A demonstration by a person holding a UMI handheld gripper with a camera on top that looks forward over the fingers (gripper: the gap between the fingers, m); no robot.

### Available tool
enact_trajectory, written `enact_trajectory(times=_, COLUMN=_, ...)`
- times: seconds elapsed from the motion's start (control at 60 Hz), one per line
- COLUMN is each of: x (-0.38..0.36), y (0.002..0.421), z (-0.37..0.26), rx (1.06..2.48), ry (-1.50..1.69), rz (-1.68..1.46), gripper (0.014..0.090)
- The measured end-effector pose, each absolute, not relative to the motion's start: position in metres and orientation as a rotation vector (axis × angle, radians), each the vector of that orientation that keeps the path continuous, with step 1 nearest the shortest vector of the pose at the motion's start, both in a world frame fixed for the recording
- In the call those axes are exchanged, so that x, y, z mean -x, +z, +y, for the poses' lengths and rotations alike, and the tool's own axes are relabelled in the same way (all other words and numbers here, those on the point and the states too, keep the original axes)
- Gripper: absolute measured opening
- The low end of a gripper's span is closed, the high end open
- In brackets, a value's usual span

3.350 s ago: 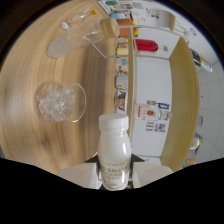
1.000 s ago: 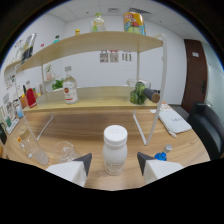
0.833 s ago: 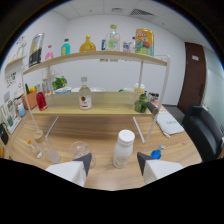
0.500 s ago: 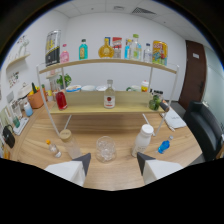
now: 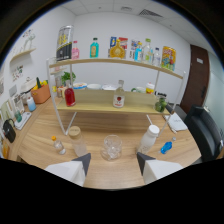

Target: Make me a cup of Mount Fuji.

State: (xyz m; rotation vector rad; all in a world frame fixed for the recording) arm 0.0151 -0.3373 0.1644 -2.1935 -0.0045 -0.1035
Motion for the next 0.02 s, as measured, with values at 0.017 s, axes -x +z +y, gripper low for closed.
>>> enact_trajectory(times=0.017, x=-0.0149, y=0.1643, z=-0.3370, rx=2.194, ry=-0.102, rz=-0.005, gripper=0.0858)
